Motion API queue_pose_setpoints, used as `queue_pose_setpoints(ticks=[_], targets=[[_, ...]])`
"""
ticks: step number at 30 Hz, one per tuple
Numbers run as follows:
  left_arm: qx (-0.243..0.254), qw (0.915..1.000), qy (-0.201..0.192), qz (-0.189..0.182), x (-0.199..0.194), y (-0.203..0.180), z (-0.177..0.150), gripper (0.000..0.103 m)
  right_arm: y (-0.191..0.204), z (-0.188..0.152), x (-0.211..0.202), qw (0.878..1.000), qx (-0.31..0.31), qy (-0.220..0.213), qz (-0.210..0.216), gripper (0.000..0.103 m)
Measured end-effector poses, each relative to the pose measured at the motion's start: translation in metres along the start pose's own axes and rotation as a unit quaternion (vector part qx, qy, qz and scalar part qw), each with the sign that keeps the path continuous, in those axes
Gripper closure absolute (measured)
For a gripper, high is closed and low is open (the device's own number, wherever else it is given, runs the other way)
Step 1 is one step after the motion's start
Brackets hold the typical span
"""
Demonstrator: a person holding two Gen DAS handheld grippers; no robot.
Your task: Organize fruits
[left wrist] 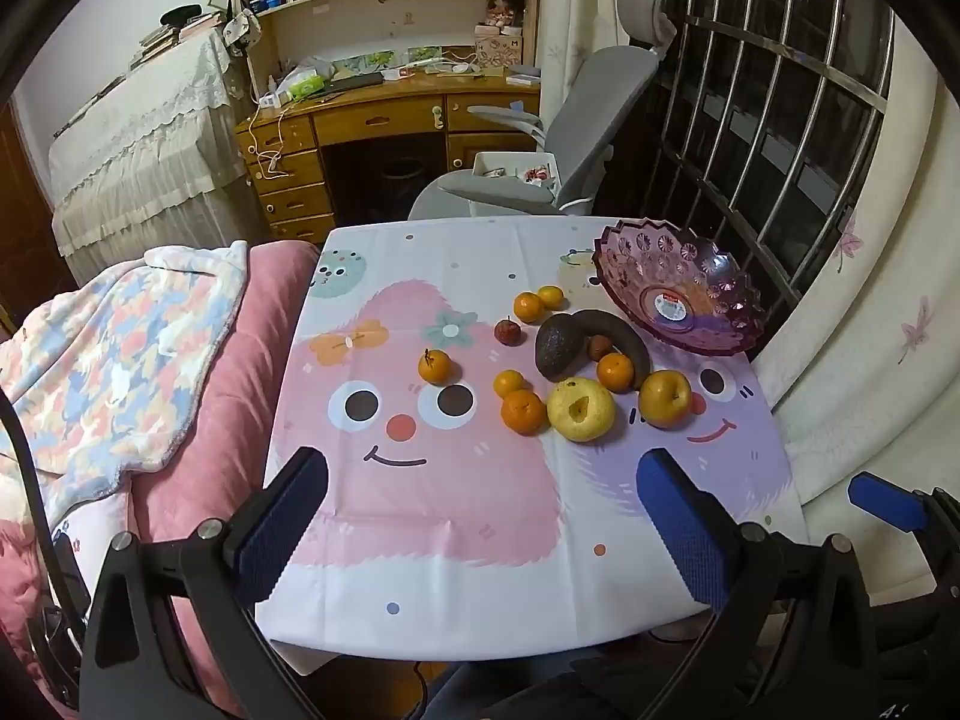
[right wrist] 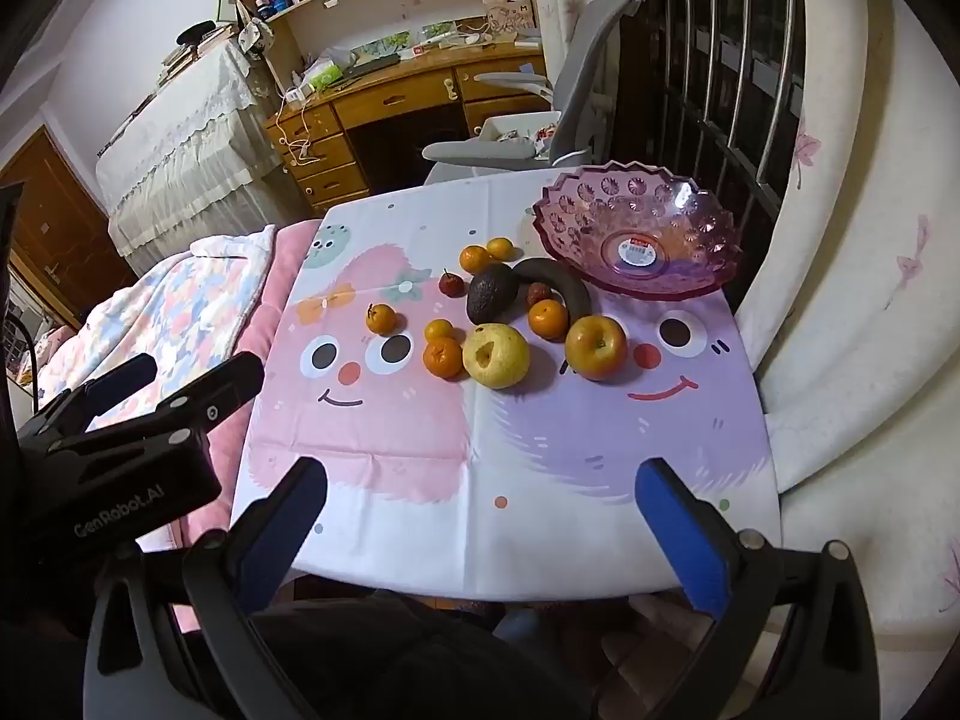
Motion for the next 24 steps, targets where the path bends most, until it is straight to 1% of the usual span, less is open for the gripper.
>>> queue_pose_setpoints(ticks=[1,16,24], targets=[[0.0,1.0,0.0,0.0,-0.0004,0.0001,-0.0001,0.001,0.0001,-0.0002,0.0005,1.0,0.001,0.006,0.0,0.0],[0.001,1.0,0.002,-0.001,-0.0009,-0.0001,-0.0005,0.001,0.0007,0.0023,0.002,1.0,0.002,0.006,0.0,0.0],[0.0,1.0,0.002,0.0,0.0007,0.0069,0.0006,0.001,0.0015,0.003,0.0017,1.0,0.002,0.004,-0.005,0.0]])
Point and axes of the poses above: each gripper's, at about its wrist camera, not at the fingertips, and x roughly the way its jaws point, y to its left, z to its top, the point moved 6 cm from there along x, roughly the way its jaws point, and after that the axes turned 12 degrees about y, right-handed, at the moved point
